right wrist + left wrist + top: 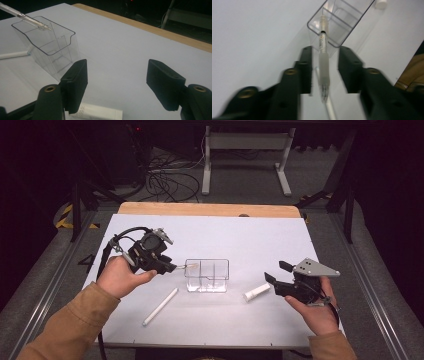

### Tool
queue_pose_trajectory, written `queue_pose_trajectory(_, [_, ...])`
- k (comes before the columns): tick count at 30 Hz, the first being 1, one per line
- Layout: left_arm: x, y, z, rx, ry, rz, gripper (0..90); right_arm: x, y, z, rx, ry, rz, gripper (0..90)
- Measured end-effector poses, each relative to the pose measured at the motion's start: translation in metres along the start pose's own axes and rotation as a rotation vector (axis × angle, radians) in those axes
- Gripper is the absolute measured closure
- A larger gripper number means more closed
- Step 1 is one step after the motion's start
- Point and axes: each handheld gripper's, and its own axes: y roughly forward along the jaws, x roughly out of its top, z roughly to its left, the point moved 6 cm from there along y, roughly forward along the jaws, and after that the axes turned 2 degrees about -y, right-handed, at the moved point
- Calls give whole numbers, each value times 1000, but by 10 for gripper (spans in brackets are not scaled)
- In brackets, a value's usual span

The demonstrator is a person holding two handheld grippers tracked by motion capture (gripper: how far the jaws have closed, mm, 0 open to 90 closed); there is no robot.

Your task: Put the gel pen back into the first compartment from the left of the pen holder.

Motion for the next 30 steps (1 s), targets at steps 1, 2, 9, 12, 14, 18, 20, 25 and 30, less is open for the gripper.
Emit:
queue_pose_trajectory(1, [1, -2, 0, -7, -3, -25, 547, 0, 0, 0, 1, 0, 0, 339])
queue_pose_trajectory(2, [1, -4, 0, -11, -8, -48, 498, 0, 0, 0, 1, 1, -1, 338])
queue_pose_trajectory(9, [-5, -13, 2, 1, -20, -162, 360, 0, 1, 0, 3, 0, 1, 335])
queue_pose_trajectory(12, [-7, -17, 2, 15, -18, -208, 351, 0, 1, 1, 4, 0, 2, 334])
queue_pose_trajectory(14, [-10, -19, 2, 34, -11, -243, 331, 0, 1, 1, 4, 1, 0, 334])
queue_pose_trajectory(18, [-15, -19, 3, 69, -5, -286, 270, -1, 1, 1, 3, -3, 6, 334])
queue_pose_trajectory(20, [-18, -19, 2, 76, -7, -321, 262, -1, 2, 1, 5, -3, 5, 334])
queue_pose_trajectory(25, [-26, -22, -3, 71, -22, -400, 247, -1, 2, 1, 3, -3, 5, 334])
queue_pose_trajectory(30, [-38, -17, -7, 86, -46, -413, 248, -1, 3, 2, 5, -2, 7, 333])
